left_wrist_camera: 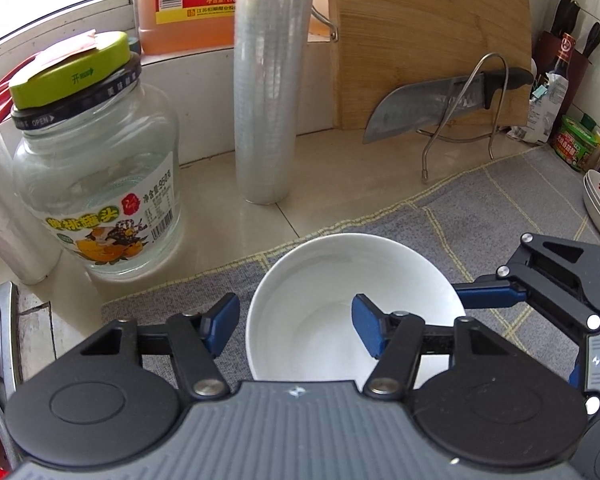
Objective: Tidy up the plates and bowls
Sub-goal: 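Close both tools on opposite rims of the plain white bowl, then lift the white bowl with both tools and carry it over the nested bowls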
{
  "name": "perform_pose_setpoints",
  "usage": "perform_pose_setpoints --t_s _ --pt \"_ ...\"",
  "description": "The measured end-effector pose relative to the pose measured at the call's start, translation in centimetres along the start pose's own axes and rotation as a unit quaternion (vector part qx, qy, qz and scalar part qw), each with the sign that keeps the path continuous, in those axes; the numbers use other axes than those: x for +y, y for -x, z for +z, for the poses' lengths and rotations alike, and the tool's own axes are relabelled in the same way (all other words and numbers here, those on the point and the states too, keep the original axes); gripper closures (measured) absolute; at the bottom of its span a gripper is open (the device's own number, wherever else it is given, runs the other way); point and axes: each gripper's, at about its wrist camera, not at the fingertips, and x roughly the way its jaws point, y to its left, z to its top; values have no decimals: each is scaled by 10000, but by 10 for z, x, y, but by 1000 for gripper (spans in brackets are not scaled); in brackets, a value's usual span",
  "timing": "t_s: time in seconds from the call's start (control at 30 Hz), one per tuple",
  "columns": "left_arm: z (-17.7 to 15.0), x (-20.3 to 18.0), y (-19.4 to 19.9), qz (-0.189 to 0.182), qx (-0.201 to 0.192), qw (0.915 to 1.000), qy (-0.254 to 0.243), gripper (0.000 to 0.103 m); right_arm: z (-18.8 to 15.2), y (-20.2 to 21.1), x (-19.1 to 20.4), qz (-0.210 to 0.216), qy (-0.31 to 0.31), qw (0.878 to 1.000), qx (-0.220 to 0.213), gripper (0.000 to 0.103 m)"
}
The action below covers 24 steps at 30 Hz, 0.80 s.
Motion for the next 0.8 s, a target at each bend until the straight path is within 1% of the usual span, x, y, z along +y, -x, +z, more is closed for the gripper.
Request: perform_pose_setpoints --t_s 0.03,0.2,0.4,0.6,0.7,0.8 --pt "0 0 0 -24 19 10000 -1 46 0 0 0 16 25 10000 -11 14" --pt "0 -4 -2 -82 57 9999 -21 50 0 0 0 10 27 10000 -19 14" --pt "1 -5 -1 -70 46 9999 60 50 0 1 0 18 -12 10000 17 14" --pt "3 -10 10 -53 1 10000 14 50 3 9 2 -9 59 9999 83 15" --pt "4 -14 14 -27 -13 10000 -60 50 2 16 1 19 28 10000 9 15" --pt "3 -16 14 -48 17 10000 -64 50 -1 16 2 -9 63 10000 38 15"
